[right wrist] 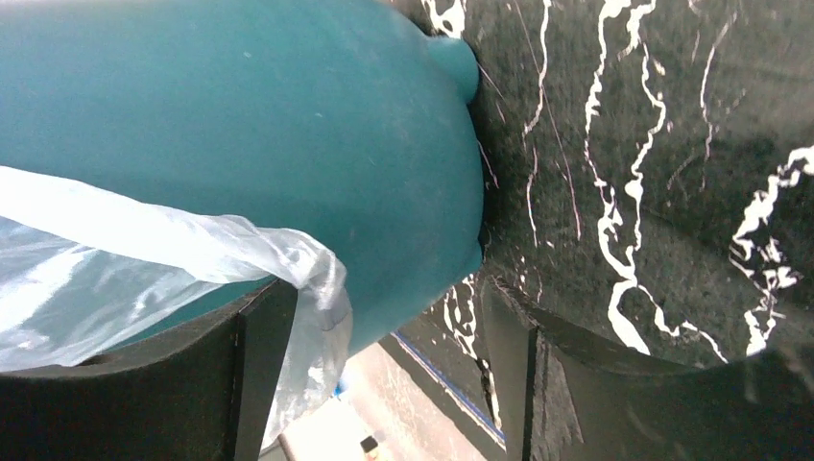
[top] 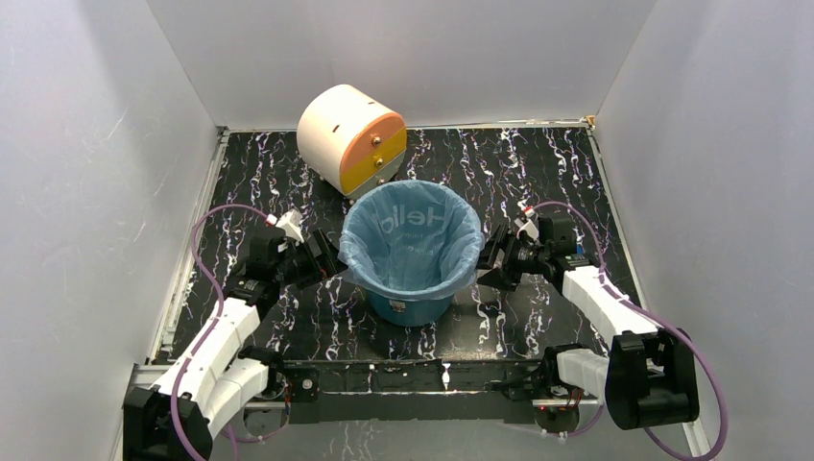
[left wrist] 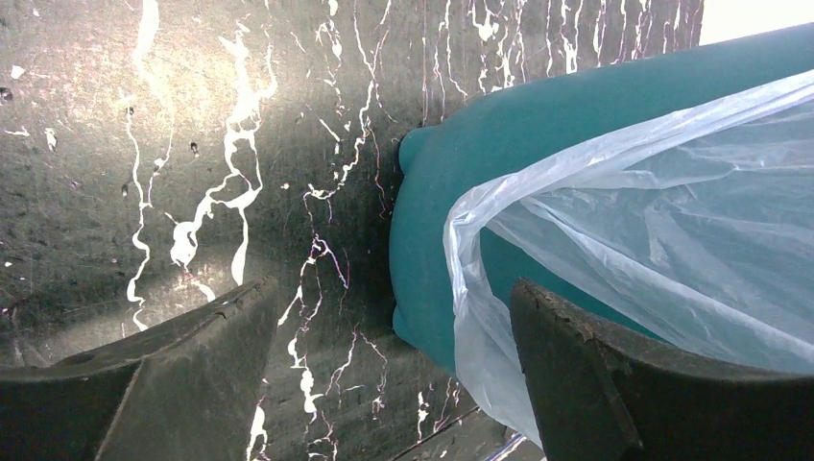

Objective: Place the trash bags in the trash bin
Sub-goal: Adjust the trash bag in the trash bin.

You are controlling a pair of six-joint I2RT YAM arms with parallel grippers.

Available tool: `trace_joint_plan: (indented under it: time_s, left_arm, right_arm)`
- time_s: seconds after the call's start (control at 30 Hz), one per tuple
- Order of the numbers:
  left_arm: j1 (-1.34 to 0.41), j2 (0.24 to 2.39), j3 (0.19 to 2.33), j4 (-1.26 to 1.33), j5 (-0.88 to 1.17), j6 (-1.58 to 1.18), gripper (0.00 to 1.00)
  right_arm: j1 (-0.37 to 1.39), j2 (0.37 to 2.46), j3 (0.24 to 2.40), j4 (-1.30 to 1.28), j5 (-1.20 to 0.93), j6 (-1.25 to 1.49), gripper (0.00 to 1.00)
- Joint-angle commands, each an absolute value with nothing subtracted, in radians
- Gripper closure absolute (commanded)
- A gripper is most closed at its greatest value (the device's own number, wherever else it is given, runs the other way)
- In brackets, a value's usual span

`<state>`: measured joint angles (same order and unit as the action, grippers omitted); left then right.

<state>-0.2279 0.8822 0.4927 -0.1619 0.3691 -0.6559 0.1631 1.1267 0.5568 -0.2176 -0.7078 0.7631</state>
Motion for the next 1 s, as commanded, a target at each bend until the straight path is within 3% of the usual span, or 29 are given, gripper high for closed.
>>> trace_joint_plan:
  time_s: [0.0,0.1,0.23,0.3,0.4,0.53,0.97]
  left_arm:
    - [-0.225,0.872,0.513,-0.162,0.358,-0.659,0.14]
    - [-0.225,0.886,0.516,-0.120,0.361,-0.665,0.14]
    - [-0.225,0.937,0.535,-0.103,0.390,-0.646,0.14]
    - [-0.225,0.947,0.540,-0.105,0.403,-0.638,0.15]
    - [-0.225,0.933,0.539,-0.122,0.391,-0.631,0.15]
    - [-0.225,0.897,0.530,-0.137,0.366,-0.636,0.15]
    - [-0.224,0.952,0.534,-0.107,0.413,-0.628,0.14]
  right_arm:
    - [0.161,1.093,0.513,-0.280,-0.773,0.729,0.21]
    - [0.161,1.040,0.488,-0.319,-0.766,0.711,0.30]
    - [0.161,1.018,0.488,-0.333,-0.797,0.685,0.31]
    - [0.161,1.034,0.518,-0.380,-0.802,0.651,0.28]
    - [0.161,1.053,0.578,-0.449,-0.717,0.633,0.15]
    - [0.160,1.014,0.626,-0.439,-0.597,0.652,0.13]
    - [0.161,1.104,0.561,-0.211,-0.811,0.783,0.16]
